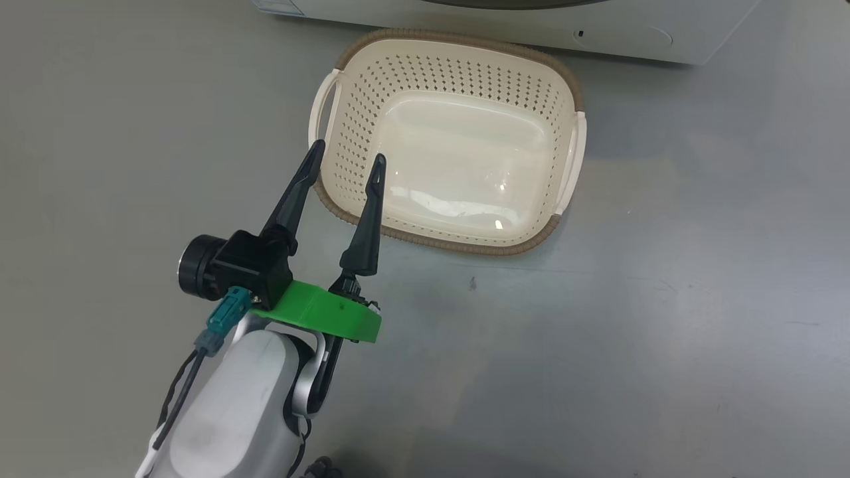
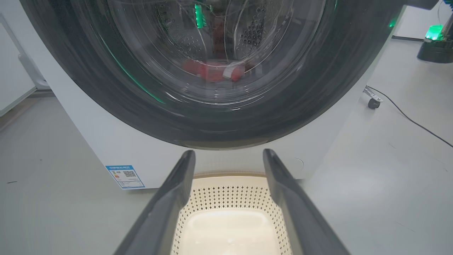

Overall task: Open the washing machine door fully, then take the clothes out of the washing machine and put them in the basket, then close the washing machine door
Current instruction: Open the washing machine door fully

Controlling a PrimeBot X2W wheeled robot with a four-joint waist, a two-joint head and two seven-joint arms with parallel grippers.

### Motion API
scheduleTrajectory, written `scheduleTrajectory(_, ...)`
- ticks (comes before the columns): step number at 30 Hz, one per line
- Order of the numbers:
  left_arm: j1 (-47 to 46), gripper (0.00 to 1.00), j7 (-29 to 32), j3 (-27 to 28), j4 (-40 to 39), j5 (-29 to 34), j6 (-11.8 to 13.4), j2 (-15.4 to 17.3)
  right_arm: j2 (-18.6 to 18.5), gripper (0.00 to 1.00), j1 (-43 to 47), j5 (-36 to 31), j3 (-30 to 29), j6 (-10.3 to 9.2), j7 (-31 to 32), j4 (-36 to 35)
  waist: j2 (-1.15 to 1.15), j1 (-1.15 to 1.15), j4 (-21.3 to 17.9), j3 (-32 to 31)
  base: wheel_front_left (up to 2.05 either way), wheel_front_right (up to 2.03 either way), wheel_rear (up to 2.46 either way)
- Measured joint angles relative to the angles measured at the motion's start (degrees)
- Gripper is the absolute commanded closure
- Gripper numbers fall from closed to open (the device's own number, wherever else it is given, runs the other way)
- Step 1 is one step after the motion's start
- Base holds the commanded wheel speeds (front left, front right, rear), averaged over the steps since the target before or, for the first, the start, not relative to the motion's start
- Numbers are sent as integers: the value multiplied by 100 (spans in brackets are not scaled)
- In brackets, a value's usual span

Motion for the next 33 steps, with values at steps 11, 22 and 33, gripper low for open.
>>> scheduleTrajectory(11,-29,0,0,-9,4,-7,34,-1,-46,100,-76,159,1,52,309,263,0,0,8,21,0,0,0)
scheduleTrajectory(22,-68,0,0,38,56,10,56,-2,-26,100,-94,445,7,154,728,547,0,0,-72,-37,0,0,0)
scheduleTrajectory(33,-69,0,0,74,176,48,82,-2,114,100,29,566,210,253,1220,704,0,0,-262,-176,0,0,0)
